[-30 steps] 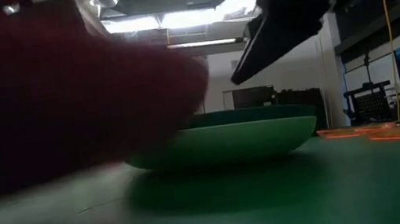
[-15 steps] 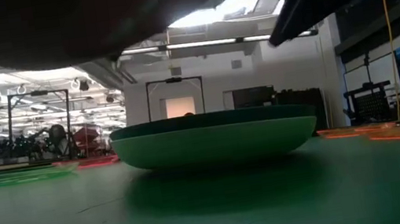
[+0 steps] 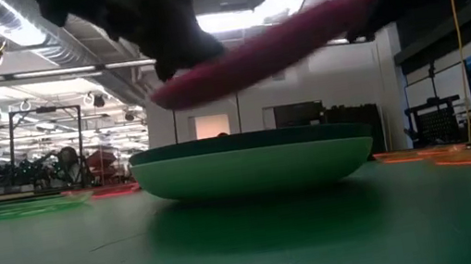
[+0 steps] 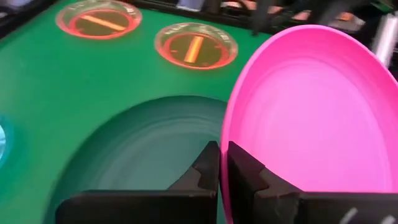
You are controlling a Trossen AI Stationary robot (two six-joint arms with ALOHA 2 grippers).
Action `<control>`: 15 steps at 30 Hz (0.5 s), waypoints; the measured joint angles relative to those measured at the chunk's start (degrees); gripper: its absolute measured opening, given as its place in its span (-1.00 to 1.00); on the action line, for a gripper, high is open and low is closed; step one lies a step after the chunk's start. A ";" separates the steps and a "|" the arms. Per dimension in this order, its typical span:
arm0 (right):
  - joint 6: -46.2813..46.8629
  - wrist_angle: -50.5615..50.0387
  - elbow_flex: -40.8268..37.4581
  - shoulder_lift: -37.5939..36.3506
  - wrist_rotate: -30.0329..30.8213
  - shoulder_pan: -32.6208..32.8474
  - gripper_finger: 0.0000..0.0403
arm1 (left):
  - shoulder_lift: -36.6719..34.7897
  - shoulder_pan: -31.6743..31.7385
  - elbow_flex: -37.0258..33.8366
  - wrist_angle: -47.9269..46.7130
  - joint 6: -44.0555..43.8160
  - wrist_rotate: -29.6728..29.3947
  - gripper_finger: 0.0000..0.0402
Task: Stack plastic plates
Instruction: Stack the pink plate on top of the dark green plate
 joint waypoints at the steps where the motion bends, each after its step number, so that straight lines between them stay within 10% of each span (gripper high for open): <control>1: 0.34 -0.02 -0.80 -0.02 -0.01 -0.33 -0.04 | 0.10 0.76 -0.14 -0.26 0.04 -0.22 -0.97; 15: 4.54 3.45 -5.92 -0.04 5.28 -0.57 -0.04 | 0.12 9.55 -6.53 1.39 0.13 1.80 -0.97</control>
